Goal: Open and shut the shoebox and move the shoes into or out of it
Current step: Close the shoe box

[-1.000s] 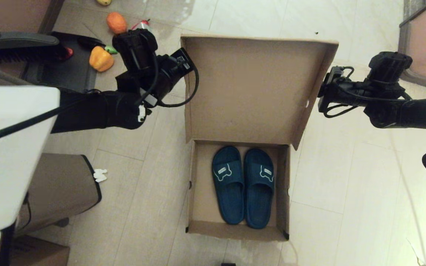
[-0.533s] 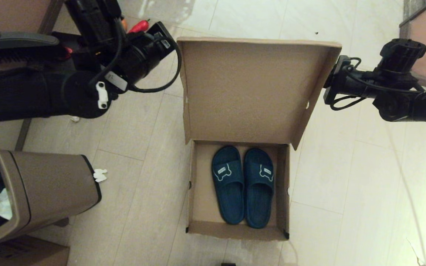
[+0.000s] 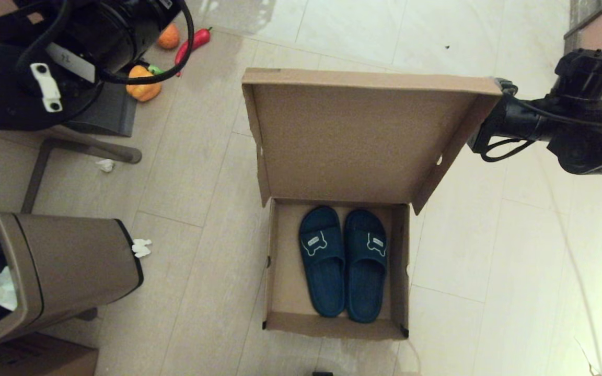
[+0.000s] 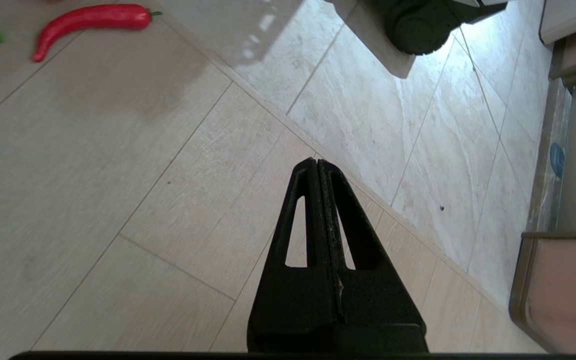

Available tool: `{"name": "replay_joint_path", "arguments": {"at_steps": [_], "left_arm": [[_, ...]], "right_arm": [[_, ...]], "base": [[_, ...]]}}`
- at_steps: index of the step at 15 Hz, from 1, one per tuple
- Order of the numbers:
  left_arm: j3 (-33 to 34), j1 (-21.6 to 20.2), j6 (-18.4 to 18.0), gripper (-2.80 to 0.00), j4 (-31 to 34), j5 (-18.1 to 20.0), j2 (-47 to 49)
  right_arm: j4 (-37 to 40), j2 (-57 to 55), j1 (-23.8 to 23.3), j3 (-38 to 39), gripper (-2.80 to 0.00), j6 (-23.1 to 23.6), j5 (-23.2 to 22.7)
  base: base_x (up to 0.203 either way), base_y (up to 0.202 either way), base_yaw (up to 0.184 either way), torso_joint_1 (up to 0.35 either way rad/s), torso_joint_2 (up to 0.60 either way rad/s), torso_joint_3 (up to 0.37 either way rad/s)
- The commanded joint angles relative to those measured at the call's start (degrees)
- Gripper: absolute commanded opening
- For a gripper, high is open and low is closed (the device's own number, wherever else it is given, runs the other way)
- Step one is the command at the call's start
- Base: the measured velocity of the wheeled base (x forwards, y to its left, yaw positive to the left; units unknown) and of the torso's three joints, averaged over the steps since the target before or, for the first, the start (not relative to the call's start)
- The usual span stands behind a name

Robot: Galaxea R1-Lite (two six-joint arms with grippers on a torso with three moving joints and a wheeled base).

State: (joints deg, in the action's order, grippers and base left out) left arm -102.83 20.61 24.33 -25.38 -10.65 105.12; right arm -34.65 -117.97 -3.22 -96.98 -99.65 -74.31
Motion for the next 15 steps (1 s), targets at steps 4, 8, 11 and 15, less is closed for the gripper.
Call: {"name": "replay_joint_path", "arguments": {"at_steps": [4,8,11,15], "left_arm": [[-7.02,-0.16,0.12,-2.80,-0.18,4.29,11.46],[-4.39,3.08,0.45,-2.80,-0.85,3.59,12.65],[3.99,5.47,0.37,-2.80,-2.09,1.48,10.27],[23.49,5.83,-0.72,-2.80,-3.35,-1.89,1.02]], "right_arm": [[-3.72,15.92,0.19,25.37,-2.80,-0.21,-0.68],[-9.92,33.60,0.57,52.98,-2.80,-0.06,-0.62],[-12.90,41.67,1.04,64.13,-2.80,3.28,0.38],[-14.29,43.87,1.25,72.54,-2.80,29.94,2.26]], "base": [[0.000,0.000,0.000,0.000,0.00,0.000],[0.000,0.000,0.000,0.000,0.00,0.000],[0.000,0.000,0.000,0.000,0.00,0.000],[0.000,0.000,0.000,0.000,0.00,0.000]]}}
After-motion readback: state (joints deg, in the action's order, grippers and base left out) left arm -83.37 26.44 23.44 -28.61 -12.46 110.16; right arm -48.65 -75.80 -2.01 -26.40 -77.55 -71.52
